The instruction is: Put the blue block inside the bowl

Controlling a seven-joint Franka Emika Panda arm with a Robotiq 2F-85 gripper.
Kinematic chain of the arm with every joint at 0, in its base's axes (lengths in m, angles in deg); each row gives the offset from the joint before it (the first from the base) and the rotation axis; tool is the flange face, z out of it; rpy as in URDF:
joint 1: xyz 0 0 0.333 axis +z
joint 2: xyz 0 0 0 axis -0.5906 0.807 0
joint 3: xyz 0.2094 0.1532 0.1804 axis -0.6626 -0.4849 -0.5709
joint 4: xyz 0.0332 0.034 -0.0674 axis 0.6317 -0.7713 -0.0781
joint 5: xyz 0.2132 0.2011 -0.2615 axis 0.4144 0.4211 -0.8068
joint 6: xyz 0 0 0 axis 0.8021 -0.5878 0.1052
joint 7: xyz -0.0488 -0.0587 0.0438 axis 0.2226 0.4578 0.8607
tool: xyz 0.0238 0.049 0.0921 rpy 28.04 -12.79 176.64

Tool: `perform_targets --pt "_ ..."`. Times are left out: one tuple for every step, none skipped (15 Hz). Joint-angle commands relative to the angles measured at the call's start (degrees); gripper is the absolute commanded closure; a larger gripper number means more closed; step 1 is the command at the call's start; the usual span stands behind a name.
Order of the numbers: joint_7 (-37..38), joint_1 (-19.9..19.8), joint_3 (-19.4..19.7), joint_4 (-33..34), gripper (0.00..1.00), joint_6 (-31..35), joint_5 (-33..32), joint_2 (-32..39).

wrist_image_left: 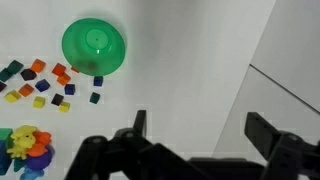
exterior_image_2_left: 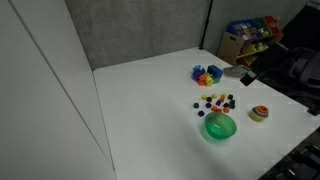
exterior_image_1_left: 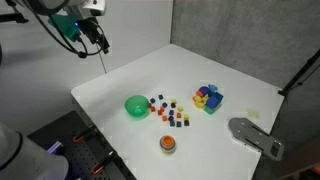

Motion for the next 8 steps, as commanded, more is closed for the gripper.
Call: perform_targets --pt "0.17 0.23 0.24 0.10 0.00 -0.15 -0.22 0.00" --pt "0.17 0.23 0.24 0.10 0.00 -0.15 -0.22 0.00" --pt "0.17 0.23 0.24 0.10 0.00 -0.15 -0.22 0.00" --pt "0.17 0.23 0.24 0.10 0.00 -0.15 -0.22 0.00" --pt "0.17 0.23 0.24 0.10 0.00 -0.15 -0.22 0.00" --pt "0.80 -0.35 0.03 0.74 0.00 -0.57 -0.89 0.92" --pt "0.90 -0.58 0.02 1.03 0.00 -0.67 -1.15 1.44" --pt "1.42 -1.20 -0.18 1.35 0.00 -0.56 -1.81 2.24"
